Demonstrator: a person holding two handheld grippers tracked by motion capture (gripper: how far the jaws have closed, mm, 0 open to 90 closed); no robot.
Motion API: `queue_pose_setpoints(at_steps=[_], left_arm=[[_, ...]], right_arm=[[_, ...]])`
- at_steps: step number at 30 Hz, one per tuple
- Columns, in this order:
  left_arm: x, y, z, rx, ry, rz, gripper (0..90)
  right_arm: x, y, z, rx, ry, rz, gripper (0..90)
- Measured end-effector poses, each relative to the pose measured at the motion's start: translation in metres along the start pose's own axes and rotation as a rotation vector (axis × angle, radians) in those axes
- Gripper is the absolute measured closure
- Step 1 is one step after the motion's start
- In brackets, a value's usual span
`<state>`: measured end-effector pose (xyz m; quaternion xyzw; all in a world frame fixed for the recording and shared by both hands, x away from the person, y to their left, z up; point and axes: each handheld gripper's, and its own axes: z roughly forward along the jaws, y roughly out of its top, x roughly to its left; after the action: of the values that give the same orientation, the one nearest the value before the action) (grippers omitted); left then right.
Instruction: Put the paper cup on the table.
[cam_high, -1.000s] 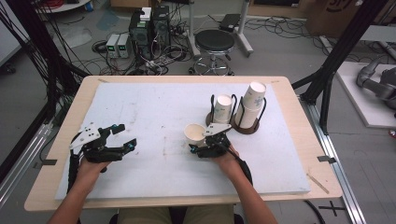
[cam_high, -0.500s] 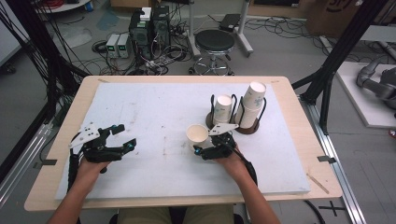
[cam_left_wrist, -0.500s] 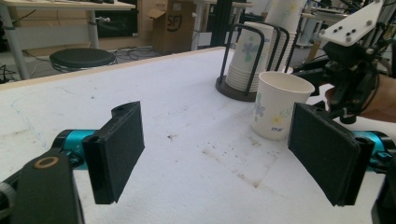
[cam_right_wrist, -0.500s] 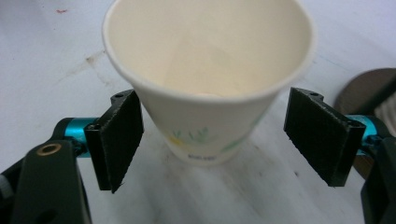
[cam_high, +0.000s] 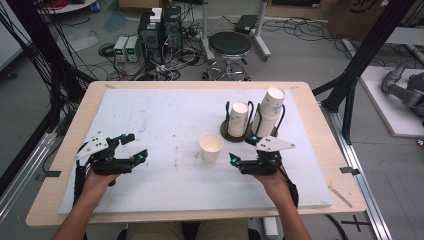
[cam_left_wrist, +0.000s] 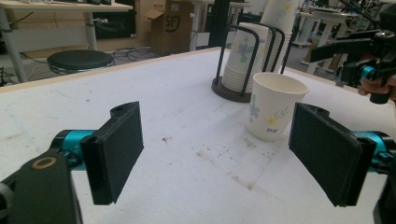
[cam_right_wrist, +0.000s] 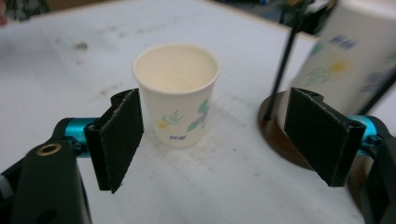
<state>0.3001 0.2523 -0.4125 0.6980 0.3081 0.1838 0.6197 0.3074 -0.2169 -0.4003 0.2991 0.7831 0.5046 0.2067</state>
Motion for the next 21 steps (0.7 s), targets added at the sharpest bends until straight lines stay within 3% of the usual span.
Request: queue_pose_setpoints(at_steps=[6,11,21], left_arm=[[-0.003,0.000,-0.003,-0.005,-0.004,0.007,16.1],[-0.004,0.000,-0.005,-0.014,0.000,0.009,17.1],[-0.009,0.002,-0.007,-0.031,-0.010,0.021,17.5]], right_arm=[[-0.006,-0.002,-0.033,-0.057,-0.066,0.010,20.5],[-0.014,-0.011,-0.052,-0.047,-0.096,0.055,20.5],[-0.011,-0.014,-0.062,-0.056,-0.115,0.068,20.5]])
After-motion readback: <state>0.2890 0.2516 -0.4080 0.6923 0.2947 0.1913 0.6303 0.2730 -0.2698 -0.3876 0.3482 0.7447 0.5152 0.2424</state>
